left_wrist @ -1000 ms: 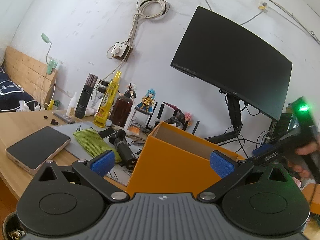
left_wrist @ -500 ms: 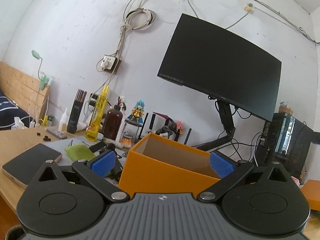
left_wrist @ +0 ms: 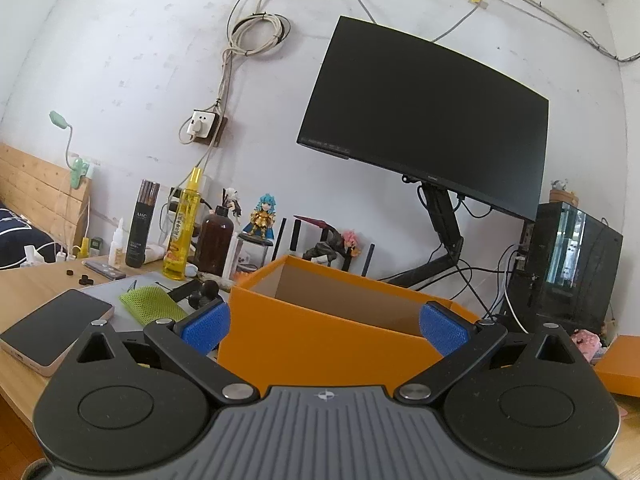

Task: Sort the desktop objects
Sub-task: 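Withdraw the right tool up and away from the box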

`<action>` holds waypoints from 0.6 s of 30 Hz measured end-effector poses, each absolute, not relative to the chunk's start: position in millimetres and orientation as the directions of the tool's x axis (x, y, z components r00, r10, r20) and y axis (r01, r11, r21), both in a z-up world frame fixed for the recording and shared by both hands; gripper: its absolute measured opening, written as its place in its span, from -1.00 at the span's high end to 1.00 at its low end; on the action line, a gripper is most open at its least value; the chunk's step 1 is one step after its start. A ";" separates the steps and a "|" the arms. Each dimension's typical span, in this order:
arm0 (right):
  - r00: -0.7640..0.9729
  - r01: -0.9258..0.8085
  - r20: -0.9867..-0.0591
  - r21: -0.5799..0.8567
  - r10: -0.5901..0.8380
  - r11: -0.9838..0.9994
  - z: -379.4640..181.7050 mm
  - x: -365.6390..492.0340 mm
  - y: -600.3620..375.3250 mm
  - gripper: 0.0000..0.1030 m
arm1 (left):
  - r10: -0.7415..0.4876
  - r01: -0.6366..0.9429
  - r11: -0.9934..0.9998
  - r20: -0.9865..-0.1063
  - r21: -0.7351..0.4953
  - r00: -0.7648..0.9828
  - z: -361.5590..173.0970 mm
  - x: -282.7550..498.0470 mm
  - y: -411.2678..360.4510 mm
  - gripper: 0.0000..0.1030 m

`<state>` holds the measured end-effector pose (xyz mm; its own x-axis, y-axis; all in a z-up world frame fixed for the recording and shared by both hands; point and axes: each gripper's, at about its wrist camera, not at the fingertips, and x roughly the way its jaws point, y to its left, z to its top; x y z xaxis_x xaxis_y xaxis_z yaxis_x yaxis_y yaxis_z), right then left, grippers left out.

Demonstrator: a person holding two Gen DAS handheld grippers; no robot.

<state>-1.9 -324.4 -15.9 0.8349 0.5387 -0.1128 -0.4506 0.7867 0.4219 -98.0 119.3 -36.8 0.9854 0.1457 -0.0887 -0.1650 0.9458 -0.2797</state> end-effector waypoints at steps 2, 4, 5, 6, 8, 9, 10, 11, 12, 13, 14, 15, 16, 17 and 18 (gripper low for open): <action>0.840 -0.435 -0.130 0.419 0.527 0.797 -20.6 -0.1 -324.9 -1.00 | 0.144 -0.165 0.945 -0.094 -0.284 0.985 -37.0 -98.2 120.0 -1.00; 0.848 -0.428 -0.124 0.412 0.515 0.805 -23.3 0.2 -324.2 -1.00 | 0.142 -0.163 0.945 -0.093 -0.284 0.985 -37.1 -99.2 120.3 -1.00; 0.849 -0.429 -0.119 0.410 0.514 0.805 -23.6 -1.6 -323.6 -1.00 | 0.140 -0.161 0.945 -0.091 -0.283 0.986 -37.1 -100.0 120.3 -1.00; 0.849 -0.432 -0.115 0.409 0.515 0.804 -23.8 -4.1 -322.9 -1.00 | 0.138 -0.158 0.946 -0.089 -0.283 0.986 -37.1 -100.9 120.4 -1.00; 0.852 -0.434 -0.113 0.394 0.512 0.810 -23.7 -9.6 -320.9 -1.00 | 0.133 -0.152 0.947 -0.087 -0.283 0.987 -37.3 -102.0 120.7 -1.00; 0.853 -0.435 -0.113 0.386 0.510 0.813 -23.7 -12.4 -319.8 -1.00 | 0.131 -0.151 0.947 -0.089 -0.283 0.987 -37.7 -101.8 120.8 -1.00; 0.855 -0.434 -0.113 0.377 0.506 0.818 -23.8 -14.3 -318.7 -1.00 | 0.129 -0.149 0.948 -0.090 -0.283 0.988 -38.1 -101.7 120.9 -1.00; 0.859 -0.431 -0.112 0.367 0.499 0.824 -24.8 -14.0 -316.2 -1.00 | 0.127 -0.148 0.948 -0.091 -0.284 0.988 -38.5 -101.6 121.1 -1.00; 0.864 -0.426 -0.112 0.355 0.490 0.832 -24.2 -22.4 -317.3 -1.00 | 0.125 -0.147 0.947 -0.092 -0.285 0.988 -38.9 -101.6 121.4 -1.00; 0.870 -0.419 -0.118 0.333 0.478 0.845 -24.6 -28.4 -315.5 -1.00 | 0.124 -0.146 0.947 -0.093 -0.286 0.988 -39.1 -101.6 121.6 -1.00; 0.876 -0.412 -0.126 0.302 0.465 0.860 -25.9 -29.3 -311.5 -1.00 | 0.122 -0.144 0.947 -0.093 -0.288 0.988 -39.6 -101.6 121.9 -1.00; 0.881 -0.408 -0.134 0.271 0.454 0.872 -26.8 -32.0 -308.5 -1.00 | 0.119 -0.142 0.946 -0.095 -0.292 0.988 -40.3 -101.7 122.4 -1.00; 0.880 -0.410 -0.144 0.248 0.452 0.877 -27.9 -33.1 -305.3 -1.00 | 0.118 -0.141 0.946 -0.096 -0.293 0.988 -40.6 -101.5 122.7 -1.00; 0.870 -0.425 -0.155 0.245 0.468 0.872 -28.9 -32.8 -303.1 -1.00 | 0.119 -0.142 0.946 -0.097 -0.291 0.988 -40.8 -101.2 122.8 -1.00; 0.859 -0.440 -0.161 0.255 0.487 0.861 -29.8 -31.8 -302.2 -1.00 | 0.120 -0.143 0.946 -0.097 -0.290 0.988 -41.0 -100.9 122.9 -1.00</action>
